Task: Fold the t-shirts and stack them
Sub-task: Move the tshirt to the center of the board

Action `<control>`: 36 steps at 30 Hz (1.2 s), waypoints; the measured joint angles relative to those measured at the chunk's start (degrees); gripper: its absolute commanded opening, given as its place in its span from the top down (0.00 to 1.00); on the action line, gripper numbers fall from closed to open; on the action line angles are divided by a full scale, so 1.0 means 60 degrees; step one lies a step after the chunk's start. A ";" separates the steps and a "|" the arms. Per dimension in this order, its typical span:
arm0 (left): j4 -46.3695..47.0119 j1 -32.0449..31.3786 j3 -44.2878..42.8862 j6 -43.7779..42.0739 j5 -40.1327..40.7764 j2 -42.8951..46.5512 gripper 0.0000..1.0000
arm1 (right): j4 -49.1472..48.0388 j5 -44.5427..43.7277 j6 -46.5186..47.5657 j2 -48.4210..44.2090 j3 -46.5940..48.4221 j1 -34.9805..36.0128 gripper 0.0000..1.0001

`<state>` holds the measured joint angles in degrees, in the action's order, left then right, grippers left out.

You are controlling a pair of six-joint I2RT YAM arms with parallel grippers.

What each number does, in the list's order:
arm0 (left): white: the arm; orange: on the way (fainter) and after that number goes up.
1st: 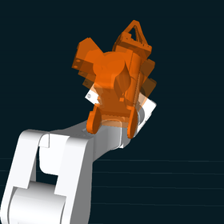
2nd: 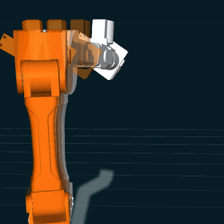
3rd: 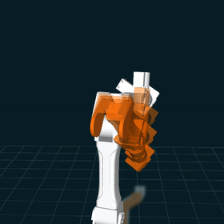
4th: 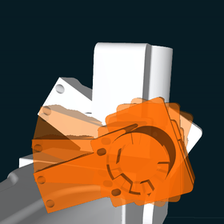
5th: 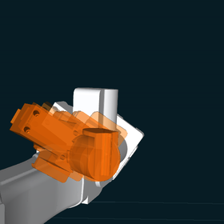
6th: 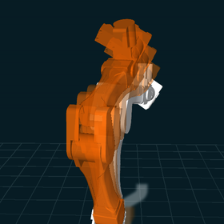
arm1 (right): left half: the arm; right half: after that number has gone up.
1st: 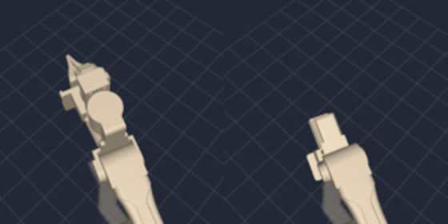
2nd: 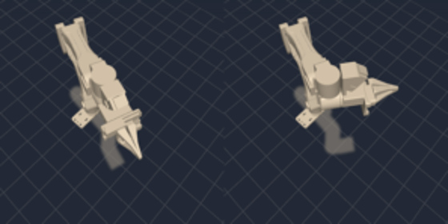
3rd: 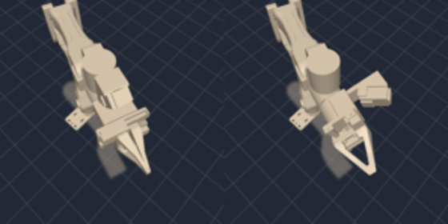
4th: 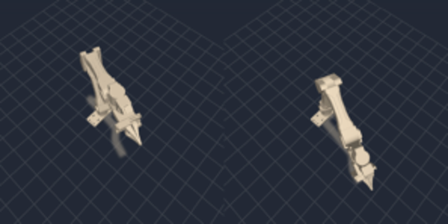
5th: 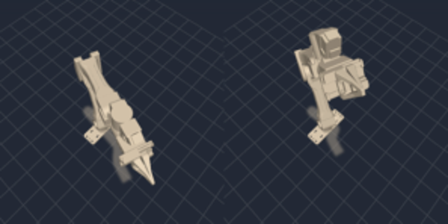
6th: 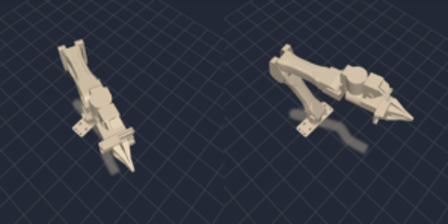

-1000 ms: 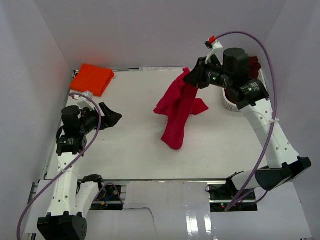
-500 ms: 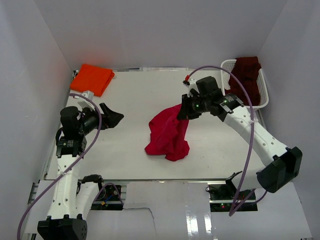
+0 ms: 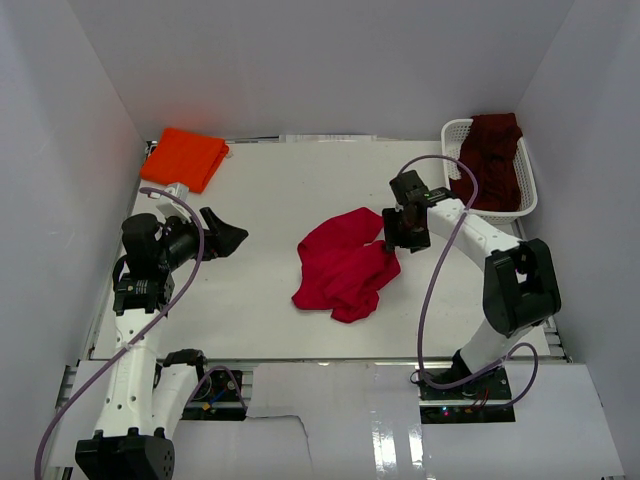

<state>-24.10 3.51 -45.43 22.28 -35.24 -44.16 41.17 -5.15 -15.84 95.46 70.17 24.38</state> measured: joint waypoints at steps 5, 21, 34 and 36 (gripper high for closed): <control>0.0029 0.0000 0.0000 0.0004 -0.0029 0.0000 0.02 | 0.0124 -0.1552 0.0321 -0.0619 -0.0124 0.0178 0.21; 0.0036 0.0000 0.0015 0.0004 -0.0011 -0.0022 0.02 | 0.0514 -0.1209 0.1053 -0.2743 -0.0321 0.3439 0.24; 0.0033 0.0000 0.0015 0.0004 0.0051 -0.0073 0.02 | 0.0980 -0.1956 0.1504 -0.1388 -0.0215 0.7053 0.30; 0.0033 0.0000 0.0015 0.0004 0.0051 -0.0073 0.02 | 0.1002 -0.2197 0.1676 -0.1060 -0.0062 0.7340 0.30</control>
<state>-23.90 3.51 -45.34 22.31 -34.94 -44.60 47.18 -18.33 -5.78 89.10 69.80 68.42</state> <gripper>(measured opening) 0.979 0.699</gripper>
